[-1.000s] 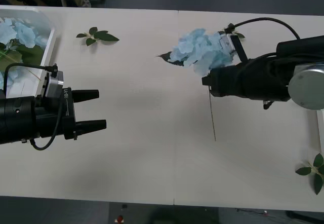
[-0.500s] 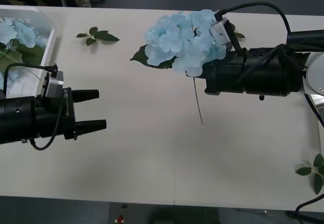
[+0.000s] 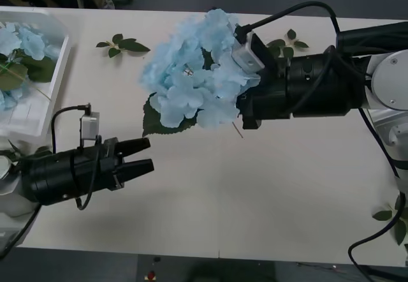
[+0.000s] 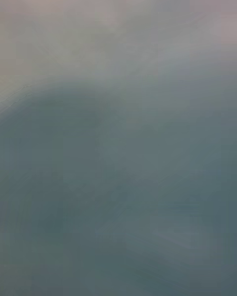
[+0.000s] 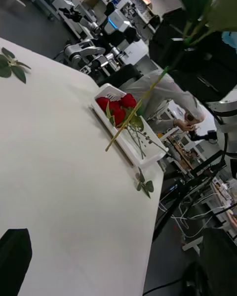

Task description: Put the red flowers into the right box and the blue flowers into the left box

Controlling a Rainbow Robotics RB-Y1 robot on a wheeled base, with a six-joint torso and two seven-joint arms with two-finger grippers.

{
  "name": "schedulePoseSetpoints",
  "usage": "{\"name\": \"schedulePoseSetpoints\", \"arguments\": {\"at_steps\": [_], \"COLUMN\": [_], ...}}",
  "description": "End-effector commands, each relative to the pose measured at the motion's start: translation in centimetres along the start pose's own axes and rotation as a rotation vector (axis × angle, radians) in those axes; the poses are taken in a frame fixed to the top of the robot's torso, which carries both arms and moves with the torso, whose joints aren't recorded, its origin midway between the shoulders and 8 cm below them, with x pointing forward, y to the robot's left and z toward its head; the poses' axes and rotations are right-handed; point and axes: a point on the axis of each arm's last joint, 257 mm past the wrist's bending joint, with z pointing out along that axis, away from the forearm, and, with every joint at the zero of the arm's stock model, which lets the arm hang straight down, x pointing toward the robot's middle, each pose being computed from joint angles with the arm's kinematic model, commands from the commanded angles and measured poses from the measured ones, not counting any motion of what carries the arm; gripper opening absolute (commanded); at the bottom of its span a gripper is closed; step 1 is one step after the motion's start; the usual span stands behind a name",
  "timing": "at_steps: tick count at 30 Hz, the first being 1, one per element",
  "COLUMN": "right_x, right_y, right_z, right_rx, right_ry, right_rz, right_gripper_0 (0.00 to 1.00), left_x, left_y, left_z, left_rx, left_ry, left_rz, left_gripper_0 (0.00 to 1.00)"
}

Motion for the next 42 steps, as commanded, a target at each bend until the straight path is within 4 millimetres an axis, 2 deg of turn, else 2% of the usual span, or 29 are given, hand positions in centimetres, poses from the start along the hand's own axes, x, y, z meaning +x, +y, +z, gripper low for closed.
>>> {"name": "schedulePoseSetpoints", "arguments": {"at_steps": [1,6,11,21,25,28,29,30,31,32,33,42], "right_x": [-2.9,-3.2,-3.5,-3.0,-3.1,-2.9,-2.8,-2.8,-2.8,-2.8,-2.9,-2.8], "right_y": [0.4,1.1,1.6,1.8,1.8,1.8,1.7,1.7,1.7,1.7,1.7,1.6], "right_z": [-0.2,-0.1,0.1,1.9,2.6,2.8,2.8,2.9,2.9,2.9,2.9,2.9], "right_rx": [-0.008,-0.035,-0.05,-0.078,-0.072,-0.075,-0.075,-0.075,-0.075,-0.075,-0.075,-0.074], "right_ry": [-0.052,-0.069,-0.077,-0.083,-0.085,-0.081,-0.081,-0.082,-0.082,-0.082,-0.082,-0.08], "right_rz": [-0.116,-0.109,-0.098,-0.058,-0.058,-0.057,-0.053,-0.053,-0.053,-0.052,-0.052,-0.053], "right_gripper_0": [0.0,0.0,0.0,0.0,0.0,0.0,0.0,0.0,0.0,0.0,0.0,0.0], "left_x": [-0.6,-1.2,-2.4,-3.7,-4.3,-4.1,-3.9,-3.7,-3.4,-3.2,-3.0,-3.0], "left_y": [0.5,1.1,0.8,-0.8,-0.8,-0.7,-0.5,-0.5,-0.5,-0.5,-0.4,-0.5], "left_z": [1.9,5.2,8.7,12.9,14.8,15.8,16.2,16.3,16.5,16.7,16.9,17.1], "left_rx": [0.026,0.056,0.1,0.155,0.143,0.128,0.118,0.114,0.112,0.11,0.098,0.1], "left_ry": [-0.018,-0.068,-0.115,-0.093,-0.095,-0.087,-0.084,-0.082,-0.076,-0.075,-0.076,-0.088], "left_rz": [-0.032,-0.08,-0.111,-0.089,-0.079,-0.079,-0.082,-0.084,-0.087,-0.091,-0.099,-0.119], "left_gripper_0": [1.0,1.0,1.0,1.0,1.0,1.0,0.97,0.83,0.32,0.04,0.0,0.0]}}
